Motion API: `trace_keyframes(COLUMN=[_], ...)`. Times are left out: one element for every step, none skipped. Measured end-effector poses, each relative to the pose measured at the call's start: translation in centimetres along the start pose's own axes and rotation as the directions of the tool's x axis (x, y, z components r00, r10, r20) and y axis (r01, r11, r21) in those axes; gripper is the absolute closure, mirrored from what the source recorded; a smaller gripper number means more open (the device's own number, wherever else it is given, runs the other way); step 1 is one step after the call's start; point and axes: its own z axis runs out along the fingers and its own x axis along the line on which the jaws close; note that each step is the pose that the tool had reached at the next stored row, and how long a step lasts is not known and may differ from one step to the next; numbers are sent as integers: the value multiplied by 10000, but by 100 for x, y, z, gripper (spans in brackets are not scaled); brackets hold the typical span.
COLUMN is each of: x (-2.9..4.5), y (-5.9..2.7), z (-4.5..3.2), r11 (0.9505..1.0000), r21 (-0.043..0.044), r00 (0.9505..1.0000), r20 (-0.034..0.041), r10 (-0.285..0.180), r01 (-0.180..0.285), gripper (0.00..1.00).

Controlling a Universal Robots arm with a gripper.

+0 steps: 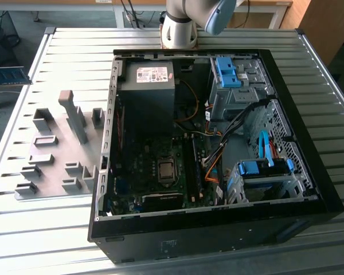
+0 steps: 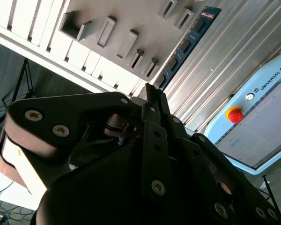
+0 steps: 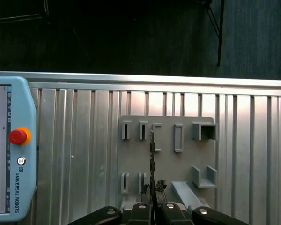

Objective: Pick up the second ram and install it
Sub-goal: 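Pick up the second ram and move it above second insertion slot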

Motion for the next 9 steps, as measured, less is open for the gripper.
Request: trace_keyframes(x=[0, 0, 0, 0, 0, 0, 0, 0, 0], y=[-1, -3, -6, -9, -12, -15, -19, -24, -28], z=[0, 0, 0, 0, 0, -1, 0, 0, -1], r11=[10000, 10000, 10000, 10000, 10000, 10000, 10000, 10000, 10000], r21=[0, 0, 1, 1, 1, 0, 0, 1, 0], r00=[10000, 10000, 10000, 10000, 10000, 10000, 10000, 10000, 10000], r20=[0, 0, 0, 1, 0, 0, 0, 0, 0], r10=[0, 1, 1, 0, 1, 1, 1, 1, 0], r01=[0, -1, -1, 0, -1, -1, -1, -1, 0], gripper=[86, 86, 86, 86, 86, 86, 86, 86, 86])
